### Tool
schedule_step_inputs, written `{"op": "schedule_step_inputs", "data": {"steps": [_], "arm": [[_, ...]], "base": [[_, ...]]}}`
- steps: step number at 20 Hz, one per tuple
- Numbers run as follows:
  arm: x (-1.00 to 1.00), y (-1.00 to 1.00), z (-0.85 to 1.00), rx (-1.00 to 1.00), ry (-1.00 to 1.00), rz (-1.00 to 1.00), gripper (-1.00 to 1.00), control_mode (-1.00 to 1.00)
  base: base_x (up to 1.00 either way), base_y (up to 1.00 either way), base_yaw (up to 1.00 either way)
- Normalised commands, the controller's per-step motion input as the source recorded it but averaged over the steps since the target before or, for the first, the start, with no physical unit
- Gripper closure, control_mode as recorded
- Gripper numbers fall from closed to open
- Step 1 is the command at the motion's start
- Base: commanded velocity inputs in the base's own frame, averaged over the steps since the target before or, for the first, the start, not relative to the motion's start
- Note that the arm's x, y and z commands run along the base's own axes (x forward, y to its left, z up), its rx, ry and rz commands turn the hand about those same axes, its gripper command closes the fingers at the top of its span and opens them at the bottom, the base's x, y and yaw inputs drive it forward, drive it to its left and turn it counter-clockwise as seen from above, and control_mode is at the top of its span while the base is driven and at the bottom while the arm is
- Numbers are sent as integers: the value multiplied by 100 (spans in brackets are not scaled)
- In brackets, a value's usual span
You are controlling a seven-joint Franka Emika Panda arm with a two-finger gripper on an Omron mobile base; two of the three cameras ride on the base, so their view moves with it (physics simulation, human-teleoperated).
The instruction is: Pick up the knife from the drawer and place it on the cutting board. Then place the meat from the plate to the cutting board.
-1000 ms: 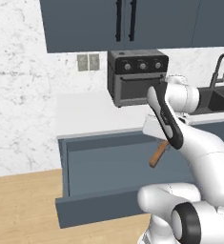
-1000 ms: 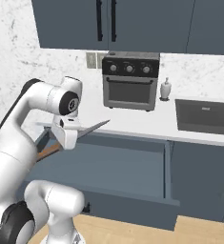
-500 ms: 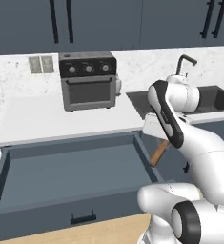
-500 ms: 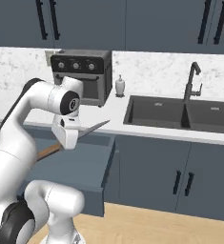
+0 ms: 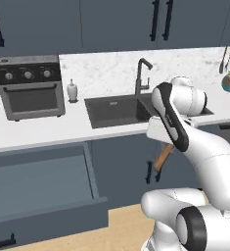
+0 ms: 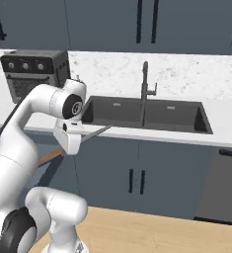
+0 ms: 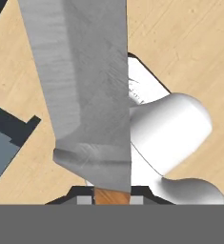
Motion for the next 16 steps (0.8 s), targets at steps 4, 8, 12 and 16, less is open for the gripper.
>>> {"op": "schedule_step_inputs", "data": {"steps": [4, 8, 12, 16], "arm": [[0, 0, 0, 0, 0, 0, 100, 100], [0, 0, 0, 0, 0, 0, 100, 100], [0, 0, 0, 0, 0, 0, 100, 100], [0, 0, 0, 0, 0, 0, 100, 100]], "base": [[-1, -100, -7], [0, -100, 0], [7, -100, 1], [6, -100, 7]]}}
